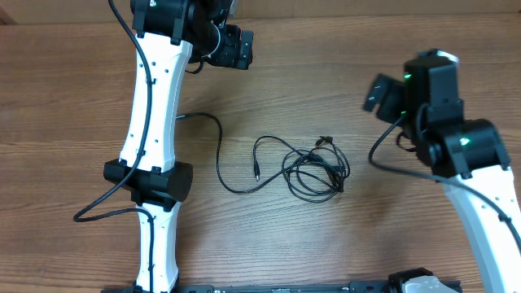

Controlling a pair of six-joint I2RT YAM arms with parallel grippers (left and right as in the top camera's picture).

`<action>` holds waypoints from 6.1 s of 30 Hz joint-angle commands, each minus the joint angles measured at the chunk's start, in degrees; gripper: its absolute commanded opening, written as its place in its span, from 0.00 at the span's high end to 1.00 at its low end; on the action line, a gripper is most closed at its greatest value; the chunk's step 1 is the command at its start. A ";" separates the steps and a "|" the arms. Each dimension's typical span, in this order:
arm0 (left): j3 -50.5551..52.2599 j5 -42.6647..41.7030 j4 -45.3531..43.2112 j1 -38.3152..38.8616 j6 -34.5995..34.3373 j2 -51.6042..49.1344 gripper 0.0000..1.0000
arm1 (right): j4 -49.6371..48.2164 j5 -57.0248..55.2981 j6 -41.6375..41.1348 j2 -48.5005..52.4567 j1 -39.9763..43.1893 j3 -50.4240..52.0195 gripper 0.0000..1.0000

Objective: Untangle cables

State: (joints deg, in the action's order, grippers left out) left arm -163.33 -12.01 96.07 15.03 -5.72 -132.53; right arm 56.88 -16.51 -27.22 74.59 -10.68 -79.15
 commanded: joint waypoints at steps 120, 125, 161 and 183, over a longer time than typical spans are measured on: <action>0.59 -45.72 -2.99 5.31 31.17 0.63 0.13 | 16.83 4.96 2.78 11.39 -4.57 -31.28 0.96; 0.90 -43.06 -4.20 6.47 29.40 0.63 0.07 | 17.20 5.25 3.32 11.34 -2.56 -31.56 0.96; 0.87 -23.32 -2.49 -1.49 11.96 0.66 0.06 | -9.77 21.53 -40.11 16.85 -2.32 13.92 0.58; 0.98 -31.26 -2.86 4.98 23.06 0.63 0.00 | -2.49 15.19 -7.76 4.31 -3.06 -6.08 0.96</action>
State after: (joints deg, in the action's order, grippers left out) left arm -162.50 -37.63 94.28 17.61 12.51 -132.53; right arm 52.86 0.62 -42.15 83.05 -13.54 -79.77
